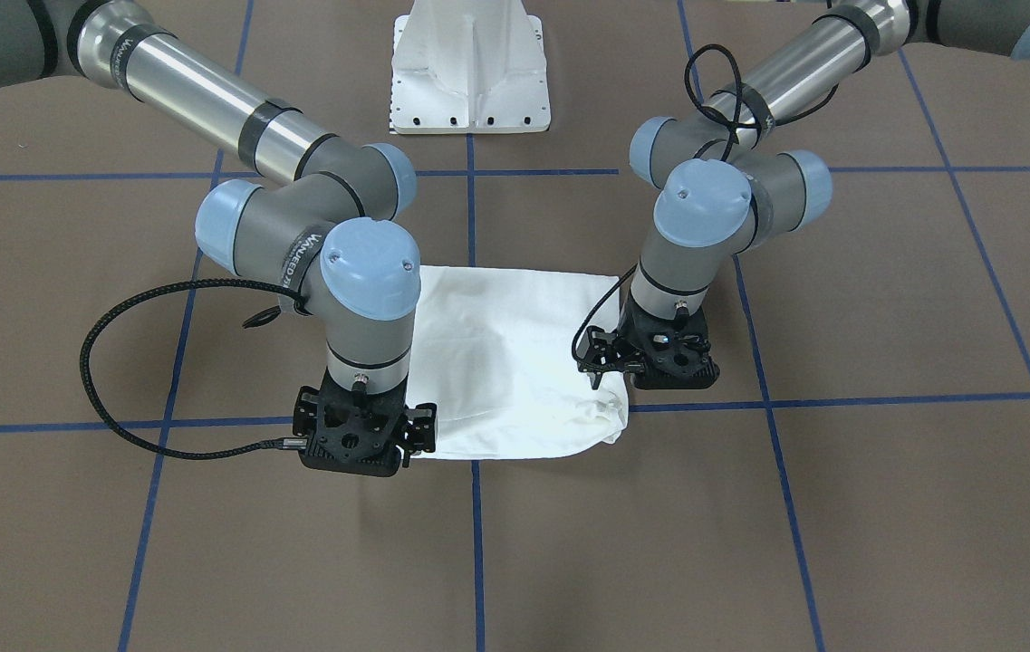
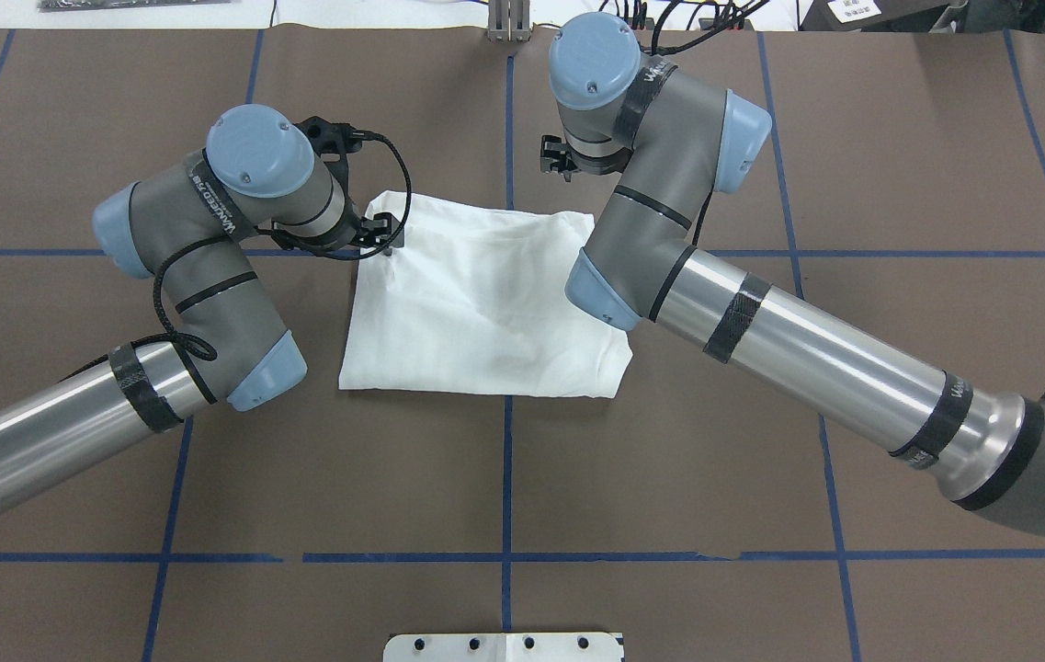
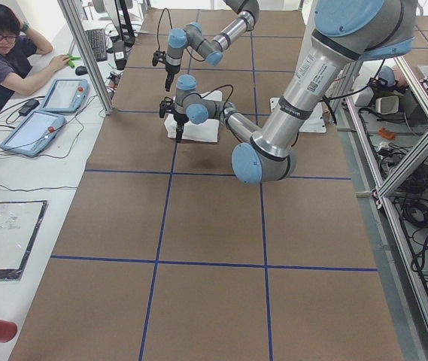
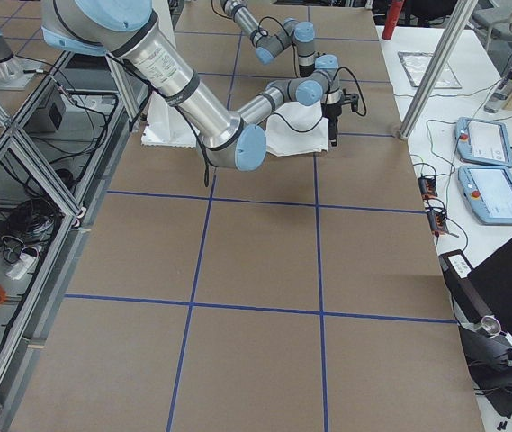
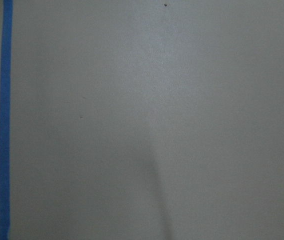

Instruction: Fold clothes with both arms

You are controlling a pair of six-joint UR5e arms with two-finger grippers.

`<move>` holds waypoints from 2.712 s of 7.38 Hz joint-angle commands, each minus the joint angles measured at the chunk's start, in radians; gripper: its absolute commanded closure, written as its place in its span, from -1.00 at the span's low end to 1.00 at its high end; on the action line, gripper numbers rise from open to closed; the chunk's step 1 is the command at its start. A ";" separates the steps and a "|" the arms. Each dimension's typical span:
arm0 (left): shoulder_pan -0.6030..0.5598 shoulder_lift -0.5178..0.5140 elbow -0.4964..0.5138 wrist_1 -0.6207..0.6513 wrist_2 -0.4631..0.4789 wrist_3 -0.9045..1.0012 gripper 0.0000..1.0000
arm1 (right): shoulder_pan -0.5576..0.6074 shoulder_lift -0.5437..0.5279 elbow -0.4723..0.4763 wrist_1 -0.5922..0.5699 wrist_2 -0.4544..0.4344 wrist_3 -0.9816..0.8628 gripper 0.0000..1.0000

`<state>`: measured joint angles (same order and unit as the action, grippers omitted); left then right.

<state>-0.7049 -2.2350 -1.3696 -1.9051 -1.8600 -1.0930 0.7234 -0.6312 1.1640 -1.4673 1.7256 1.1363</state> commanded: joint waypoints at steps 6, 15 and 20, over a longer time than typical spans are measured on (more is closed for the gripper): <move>-0.082 -0.164 0.260 -0.018 0.030 0.041 -1.00 | -0.002 -0.022 0.025 0.002 0.000 0.013 -1.00; -0.351 0.292 -0.385 0.167 -0.229 0.570 -1.00 | 0.296 -0.363 0.483 -0.261 0.364 -0.525 -1.00; -0.778 0.625 -0.361 0.158 -0.359 1.211 -1.00 | 0.735 -0.773 0.519 -0.265 0.551 -1.345 -1.00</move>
<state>-1.3744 -1.7067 -1.7374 -1.7402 -2.1730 0.0149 1.3510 -1.3137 1.6845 -1.7265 2.2598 -0.0084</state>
